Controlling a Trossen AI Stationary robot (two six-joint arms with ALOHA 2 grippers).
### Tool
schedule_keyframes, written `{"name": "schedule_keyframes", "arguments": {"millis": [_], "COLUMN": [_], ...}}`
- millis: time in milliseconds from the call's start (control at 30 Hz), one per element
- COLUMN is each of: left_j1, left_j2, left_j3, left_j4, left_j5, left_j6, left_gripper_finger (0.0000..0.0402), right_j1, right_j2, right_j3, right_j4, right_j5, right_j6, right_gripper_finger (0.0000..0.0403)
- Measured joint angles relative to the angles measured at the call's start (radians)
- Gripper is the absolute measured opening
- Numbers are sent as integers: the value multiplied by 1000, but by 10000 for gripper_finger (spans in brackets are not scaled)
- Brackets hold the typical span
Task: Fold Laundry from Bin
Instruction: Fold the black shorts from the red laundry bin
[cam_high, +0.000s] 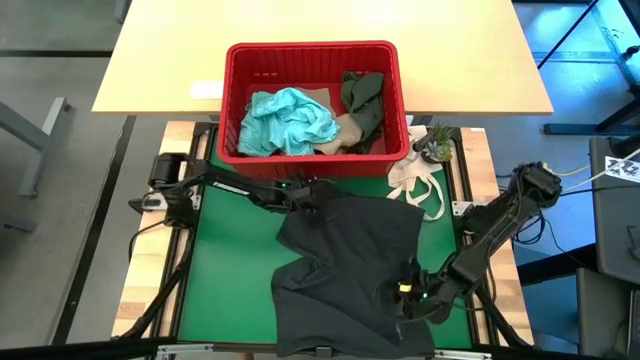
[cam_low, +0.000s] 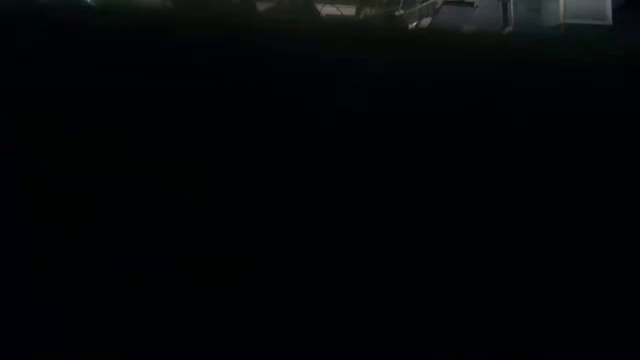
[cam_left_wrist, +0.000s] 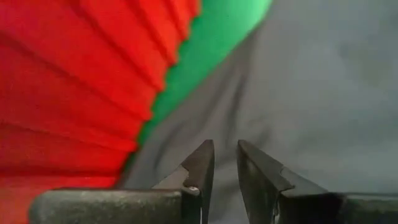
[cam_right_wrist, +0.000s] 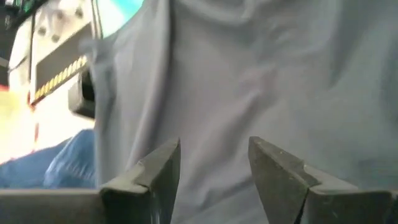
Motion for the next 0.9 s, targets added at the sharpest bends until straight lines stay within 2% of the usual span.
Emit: {"name": "schedule_keyframes", "arguments": {"millis": [133,267,500,667,900], "left_j1": [-29,-69,-157,-213,-269], "left_j2": [-29,-48,-56,-56,-56], "left_j3": [0,1,1,1,1], "left_j4": [-10,-11,-45,-73,-183], "left_j5": [76,168,244,251,228], "left_j6": [16,15,13,-12,-81], "left_gripper_finger": [66,66,66,66,66], "right_j1": [-17,-72,-227,-320,-423], "right_j2": [-24,-30,-30,-30,-30], "right_j3": [0,0,1,1,1], "right_j4": [-60,-125,-329,-430,-496], "right_j5": [106,125,-11,-86,-109], "right_j6": [-1,-1,-7,-109,-212], "right_gripper_finger": [191,191,191,191,191]}}
